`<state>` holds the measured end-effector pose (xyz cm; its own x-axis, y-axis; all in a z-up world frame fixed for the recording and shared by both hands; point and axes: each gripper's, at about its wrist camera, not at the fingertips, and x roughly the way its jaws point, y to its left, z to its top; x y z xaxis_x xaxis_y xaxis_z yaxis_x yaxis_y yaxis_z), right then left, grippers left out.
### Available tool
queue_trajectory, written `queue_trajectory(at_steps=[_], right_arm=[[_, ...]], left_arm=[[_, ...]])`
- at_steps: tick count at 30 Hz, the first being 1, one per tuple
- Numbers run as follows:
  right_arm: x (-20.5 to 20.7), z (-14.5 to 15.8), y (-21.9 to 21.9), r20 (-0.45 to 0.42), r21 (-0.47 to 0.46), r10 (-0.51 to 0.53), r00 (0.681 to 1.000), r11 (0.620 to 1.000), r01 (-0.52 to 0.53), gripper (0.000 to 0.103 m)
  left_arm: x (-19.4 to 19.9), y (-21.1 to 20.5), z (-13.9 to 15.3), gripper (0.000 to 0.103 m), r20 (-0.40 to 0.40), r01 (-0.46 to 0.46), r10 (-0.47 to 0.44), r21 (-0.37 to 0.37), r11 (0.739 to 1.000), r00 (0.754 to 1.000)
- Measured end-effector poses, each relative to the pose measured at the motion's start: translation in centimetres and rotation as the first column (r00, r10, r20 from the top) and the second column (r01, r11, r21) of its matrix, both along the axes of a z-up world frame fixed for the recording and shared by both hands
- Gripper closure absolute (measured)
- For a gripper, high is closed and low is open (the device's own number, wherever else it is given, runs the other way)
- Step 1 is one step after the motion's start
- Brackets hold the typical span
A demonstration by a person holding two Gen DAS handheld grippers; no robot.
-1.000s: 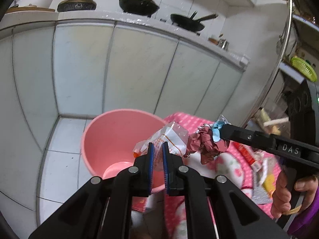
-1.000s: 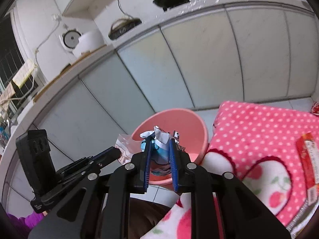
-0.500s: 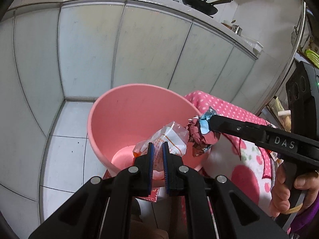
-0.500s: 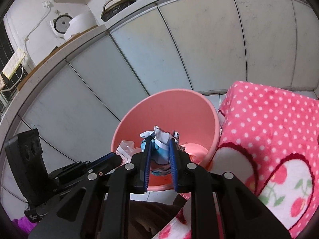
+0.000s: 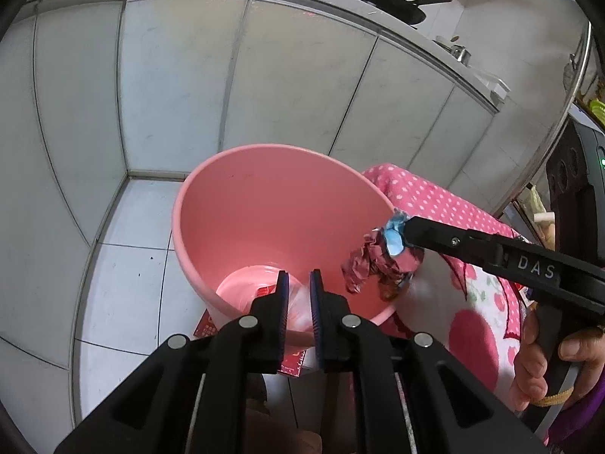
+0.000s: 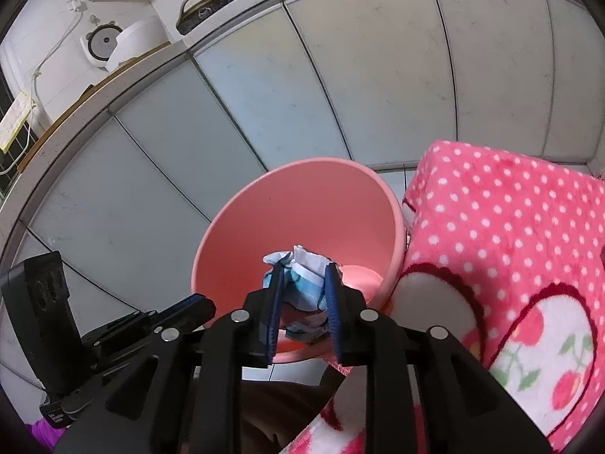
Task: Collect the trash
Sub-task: 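Carry both wrappers over the pink bin and open both grippers, then move both tools back over the table toward the foam pieces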
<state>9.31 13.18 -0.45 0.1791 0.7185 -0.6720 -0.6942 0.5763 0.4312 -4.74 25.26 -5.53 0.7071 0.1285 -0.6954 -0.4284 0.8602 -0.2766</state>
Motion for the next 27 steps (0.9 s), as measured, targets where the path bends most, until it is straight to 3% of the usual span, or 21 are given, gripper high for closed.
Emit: queue_trajectory(at_steps=[3, 16, 23, 27], right_arm=[[0.0, 0.1, -0.2, 0.003, 0.008, 0.003, 1.000, 1.000, -0.003, 0.079], [-2.3, 2.8, -5.1, 0.067, 0.063, -0.022, 0.998, 0.998, 0.017, 0.079], [-4.8, 3.5, -11.1, 0.117, 0.050, -0.066, 0.991, 0.997, 0.060, 0.079], [-6.1, 3.6, -15.3, 0.168, 0.023, -0.114, 0.979, 0.993, 0.112, 0.079]], left_arm=[[-0.1, 0.2, 0.1, 0.083, -0.002, -0.015, 0.015, -0.006, 1.000, 1.000], [-1.4, -1.6, 3.7, 0.076, 0.062, 0.005, -0.006, 0.016, 1.000, 0.998], [-1.1, -5.4, 5.8, 0.076, 0.098, 0.091, -0.094, 0.034, 0.995, 0.991], [-0.3, -8.7, 6.7, 0.070, 0.107, 0.171, -0.174, 0.041, 0.985, 0.979]])
